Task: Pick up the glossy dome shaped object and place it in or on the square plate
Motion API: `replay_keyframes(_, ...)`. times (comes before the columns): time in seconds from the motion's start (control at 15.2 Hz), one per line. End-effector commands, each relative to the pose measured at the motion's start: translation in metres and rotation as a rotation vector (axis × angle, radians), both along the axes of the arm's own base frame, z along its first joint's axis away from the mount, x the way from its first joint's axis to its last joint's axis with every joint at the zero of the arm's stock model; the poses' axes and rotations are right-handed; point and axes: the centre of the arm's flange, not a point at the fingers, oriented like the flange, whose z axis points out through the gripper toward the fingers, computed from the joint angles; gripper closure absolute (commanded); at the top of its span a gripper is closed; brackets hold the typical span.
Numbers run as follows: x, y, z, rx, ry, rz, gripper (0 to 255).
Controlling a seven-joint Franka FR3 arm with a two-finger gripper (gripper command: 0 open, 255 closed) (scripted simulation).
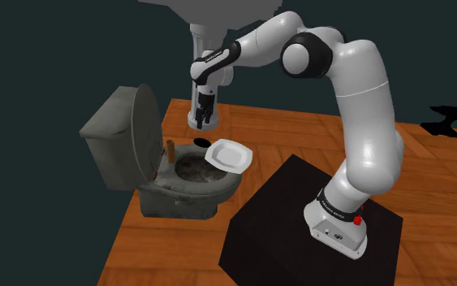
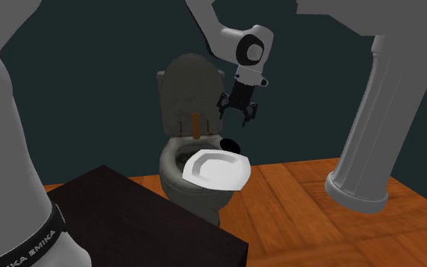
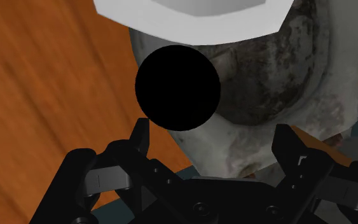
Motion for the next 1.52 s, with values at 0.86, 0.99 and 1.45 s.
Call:
replay_keyframes(0.86, 0.005, 0.01, -0.046, 0.004, 0.0, 0.008, 0)
replay_keyframes(0.99, 0.005, 0.01, -0.046, 0.004, 0.0, 0.008, 255)
replay_keyframes(1.45, 0.005, 0.01, -0.046, 0.004, 0.0, 0.008, 255)
